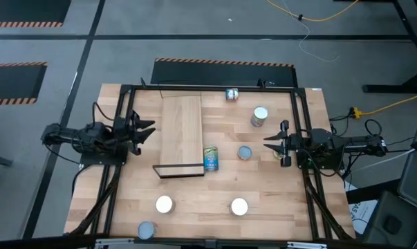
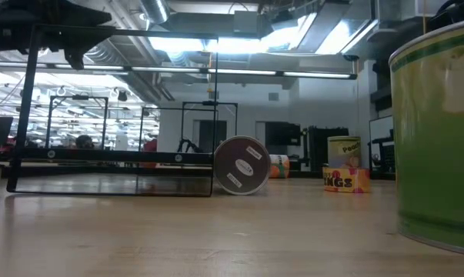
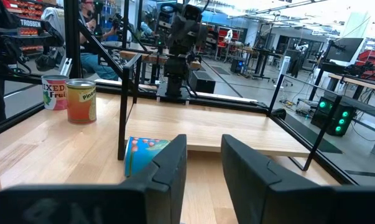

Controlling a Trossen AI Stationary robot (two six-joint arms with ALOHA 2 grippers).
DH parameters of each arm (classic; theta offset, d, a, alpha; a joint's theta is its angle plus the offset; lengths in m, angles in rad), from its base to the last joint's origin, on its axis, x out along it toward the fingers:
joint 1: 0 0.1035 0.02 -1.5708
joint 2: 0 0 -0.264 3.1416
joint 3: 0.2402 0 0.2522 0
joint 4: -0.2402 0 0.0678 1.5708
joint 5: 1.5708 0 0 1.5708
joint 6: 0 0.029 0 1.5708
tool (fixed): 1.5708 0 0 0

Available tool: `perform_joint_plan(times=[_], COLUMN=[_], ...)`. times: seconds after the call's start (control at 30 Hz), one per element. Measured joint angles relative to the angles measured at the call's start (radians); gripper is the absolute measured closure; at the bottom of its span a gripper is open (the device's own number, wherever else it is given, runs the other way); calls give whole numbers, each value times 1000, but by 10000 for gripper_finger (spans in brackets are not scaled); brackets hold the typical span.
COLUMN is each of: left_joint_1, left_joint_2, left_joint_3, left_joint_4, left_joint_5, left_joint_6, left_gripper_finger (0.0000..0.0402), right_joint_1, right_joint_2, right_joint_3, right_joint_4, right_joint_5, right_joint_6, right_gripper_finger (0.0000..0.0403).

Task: Pick and place cans onto a shelf
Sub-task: Put the canned mix fruits on the shelf

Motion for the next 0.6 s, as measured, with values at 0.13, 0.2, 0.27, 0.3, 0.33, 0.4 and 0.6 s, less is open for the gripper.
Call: perform_joint_plan(times=[0.13, 0.2, 0.27, 0.3, 0.33, 0.4, 0.6], left_joint_1=[0, -4, -13, -19, -24, -36, -68], left_joint_2=[54, 87, 119, 136, 152, 191, 311], left_joint_3=[44, 74, 117, 141, 164, 213, 378], left_joint_4=[-3, -40, -103, -139, -179, -241, -407], left_joint_5=[1, 1, 1, 1, 1, 1, 0], left_joint_6=[-53, -96, -148, -179, -214, -275, -413], left_gripper_finger=[267, 267, 267, 267, 267, 267, 267], right_joint_1=[0, 0, 0, 0, 0, 0, 0], right_joint_2=[0, 0, 0, 0, 0, 0, 0], right_joint_3=[0, 0, 0, 0, 0, 0, 0], right_joint_4=[0, 0, 0, 0, 0, 0, 0], right_joint_5=[0, 0, 0, 0, 0, 0, 0], right_joint_6=[0, 0, 0, 0, 0, 0, 0], right_gripper_finger=[298, 298, 298, 298, 298, 298, 298])
